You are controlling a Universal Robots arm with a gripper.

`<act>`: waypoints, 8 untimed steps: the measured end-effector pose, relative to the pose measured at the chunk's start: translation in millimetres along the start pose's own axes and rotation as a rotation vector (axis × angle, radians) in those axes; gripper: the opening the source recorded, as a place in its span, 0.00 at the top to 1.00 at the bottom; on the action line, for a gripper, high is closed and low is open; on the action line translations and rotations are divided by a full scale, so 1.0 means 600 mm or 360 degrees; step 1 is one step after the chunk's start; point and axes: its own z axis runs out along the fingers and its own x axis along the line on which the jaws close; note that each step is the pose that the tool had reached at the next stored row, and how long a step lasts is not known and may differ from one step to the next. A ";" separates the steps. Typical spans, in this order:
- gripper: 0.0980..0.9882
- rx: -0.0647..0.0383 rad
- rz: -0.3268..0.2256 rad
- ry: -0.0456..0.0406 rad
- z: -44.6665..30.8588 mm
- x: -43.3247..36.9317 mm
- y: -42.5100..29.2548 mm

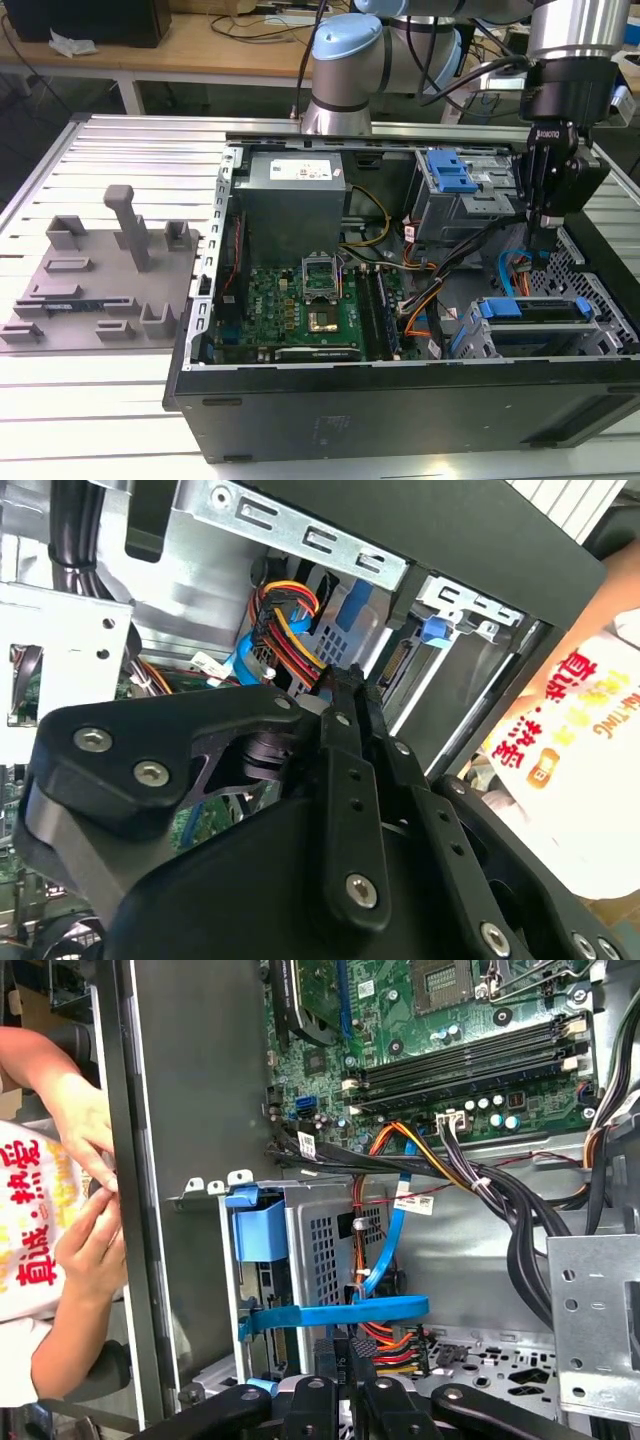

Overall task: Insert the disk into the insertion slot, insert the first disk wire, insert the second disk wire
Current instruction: 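Insert the first disk wire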

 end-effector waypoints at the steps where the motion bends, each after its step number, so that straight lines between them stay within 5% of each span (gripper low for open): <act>1: 0.93 -0.0001 0.0000 -0.0006 -0.003 0.003 -0.001; 2: 0.93 -0.0003 -0.0001 -0.0020 -0.006 0.008 -0.003; 4: 0.93 -0.0010 -0.0002 -0.0070 -0.006 0.020 -0.006; 7: 0.93 -0.0025 -0.0004 -0.0184 0.002 0.035 -0.007; 8: 0.93 -0.0028 -0.0004 -0.0203 0.002 0.036 -0.008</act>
